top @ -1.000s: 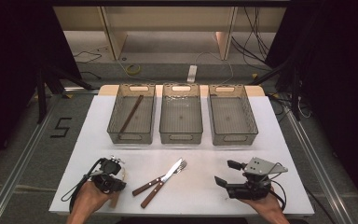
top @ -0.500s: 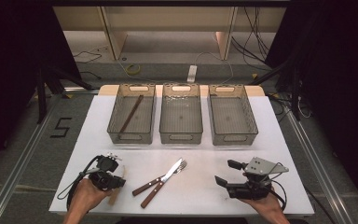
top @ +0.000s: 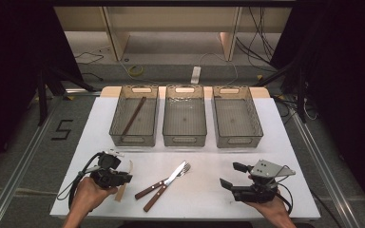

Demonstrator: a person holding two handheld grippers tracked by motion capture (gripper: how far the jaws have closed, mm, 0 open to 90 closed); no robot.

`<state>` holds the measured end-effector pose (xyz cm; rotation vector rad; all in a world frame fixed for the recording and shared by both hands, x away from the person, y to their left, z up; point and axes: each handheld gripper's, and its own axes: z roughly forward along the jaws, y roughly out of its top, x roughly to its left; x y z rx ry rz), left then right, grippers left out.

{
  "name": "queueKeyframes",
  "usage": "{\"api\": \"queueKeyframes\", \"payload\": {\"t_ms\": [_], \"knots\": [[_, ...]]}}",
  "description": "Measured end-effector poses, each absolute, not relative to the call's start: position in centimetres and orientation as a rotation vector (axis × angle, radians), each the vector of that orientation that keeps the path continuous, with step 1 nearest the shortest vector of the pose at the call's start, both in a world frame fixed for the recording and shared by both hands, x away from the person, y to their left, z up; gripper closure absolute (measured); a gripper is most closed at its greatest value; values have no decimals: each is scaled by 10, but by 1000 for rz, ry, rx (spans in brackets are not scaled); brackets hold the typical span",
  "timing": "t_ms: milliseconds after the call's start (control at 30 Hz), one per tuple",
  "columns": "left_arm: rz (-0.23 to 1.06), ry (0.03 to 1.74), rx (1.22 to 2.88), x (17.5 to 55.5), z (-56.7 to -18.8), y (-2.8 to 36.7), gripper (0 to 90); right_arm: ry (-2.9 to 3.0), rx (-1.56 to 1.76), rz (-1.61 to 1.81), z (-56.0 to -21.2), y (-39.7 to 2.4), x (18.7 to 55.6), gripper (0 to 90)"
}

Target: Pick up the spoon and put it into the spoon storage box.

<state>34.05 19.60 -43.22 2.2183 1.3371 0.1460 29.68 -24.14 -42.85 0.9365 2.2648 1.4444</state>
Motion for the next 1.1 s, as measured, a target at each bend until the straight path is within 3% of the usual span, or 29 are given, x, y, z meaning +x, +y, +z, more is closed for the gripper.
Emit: {"api": "queueKeyframes", "payload": {"t_ms": [1100], "knots": [[225,1165,2126,413,-384,160,760,2251,954,1454,-429,-244,298,262]]}}
